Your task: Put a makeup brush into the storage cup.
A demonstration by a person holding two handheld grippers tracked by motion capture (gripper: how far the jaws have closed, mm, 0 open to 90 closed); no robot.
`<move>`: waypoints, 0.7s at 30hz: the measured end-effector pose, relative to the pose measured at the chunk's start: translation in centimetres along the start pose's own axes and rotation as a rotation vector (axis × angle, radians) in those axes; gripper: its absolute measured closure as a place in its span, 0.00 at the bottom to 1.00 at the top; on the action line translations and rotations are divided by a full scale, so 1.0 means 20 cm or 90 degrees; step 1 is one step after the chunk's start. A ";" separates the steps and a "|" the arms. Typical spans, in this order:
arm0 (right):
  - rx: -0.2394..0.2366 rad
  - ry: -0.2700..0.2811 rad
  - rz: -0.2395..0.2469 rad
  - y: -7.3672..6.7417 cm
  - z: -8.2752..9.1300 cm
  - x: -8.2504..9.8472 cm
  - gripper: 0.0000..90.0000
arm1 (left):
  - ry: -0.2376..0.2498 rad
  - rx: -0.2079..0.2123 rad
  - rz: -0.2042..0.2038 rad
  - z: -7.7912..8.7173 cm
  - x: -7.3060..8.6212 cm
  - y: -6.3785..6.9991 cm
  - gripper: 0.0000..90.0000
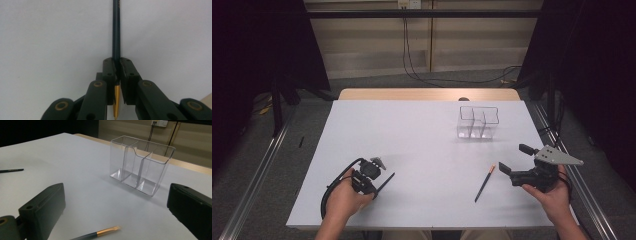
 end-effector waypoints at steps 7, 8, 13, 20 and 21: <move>-0.001 -0.004 -0.002 0.00 0.00 0.01 0.01 | -0.014 0.014 -0.017 0.00 -0.01 0.00 0.93; -0.001 -0.004 -0.002 0.00 0.00 0.01 0.01 | -0.013 0.015 -0.021 0.01 -0.01 -0.01 0.93; -0.004 -0.007 -0.006 0.01 0.00 0.01 0.01 | 0.002 0.016 -0.024 0.05 -0.04 -0.01 0.93; -0.013 -0.018 -0.003 -0.01 -0.01 0.03 0.02 | 0.019 0.036 -0.049 0.08 -0.11 -0.01 0.93; -0.015 -0.019 -0.002 -0.01 -0.02 0.03 0.02 | 0.019 0.040 -0.052 0.08 -0.12 -0.01 0.93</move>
Point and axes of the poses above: each handheld gripper's, and its own axes: z roughly backward along the jaws, x roughly out of its underside, y roughly to its right, the point moved 9 cm from there along -z, roughly forward along the jaws, and after that the axes turned 3 degrees about -z, right-handed, at the moved point
